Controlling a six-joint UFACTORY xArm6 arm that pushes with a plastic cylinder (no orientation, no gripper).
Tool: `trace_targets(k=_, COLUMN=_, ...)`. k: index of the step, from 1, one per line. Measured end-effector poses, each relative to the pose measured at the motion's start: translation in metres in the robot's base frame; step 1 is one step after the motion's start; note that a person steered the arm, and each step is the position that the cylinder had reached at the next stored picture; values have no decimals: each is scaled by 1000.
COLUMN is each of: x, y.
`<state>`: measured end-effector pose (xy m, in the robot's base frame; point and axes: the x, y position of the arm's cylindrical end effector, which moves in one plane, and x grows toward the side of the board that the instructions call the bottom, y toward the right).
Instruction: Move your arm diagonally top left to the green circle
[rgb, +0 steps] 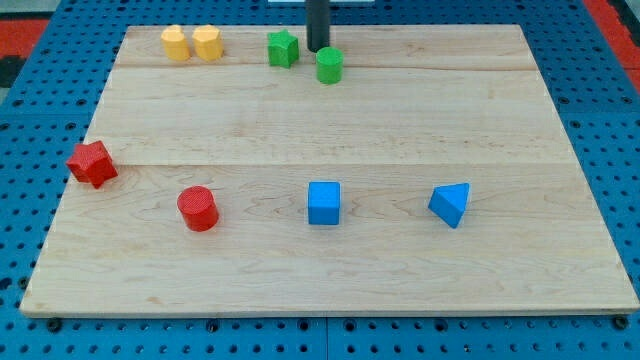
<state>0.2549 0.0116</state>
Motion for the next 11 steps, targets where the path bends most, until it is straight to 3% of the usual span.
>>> trace_targets(k=1, x=88, y=21)
trace_targets(k=6, x=71, y=53)
trace_targets(k=7, x=80, y=16)
trace_targets(k=8, x=92, y=-56)
trace_targets(k=11, x=159, y=-6)
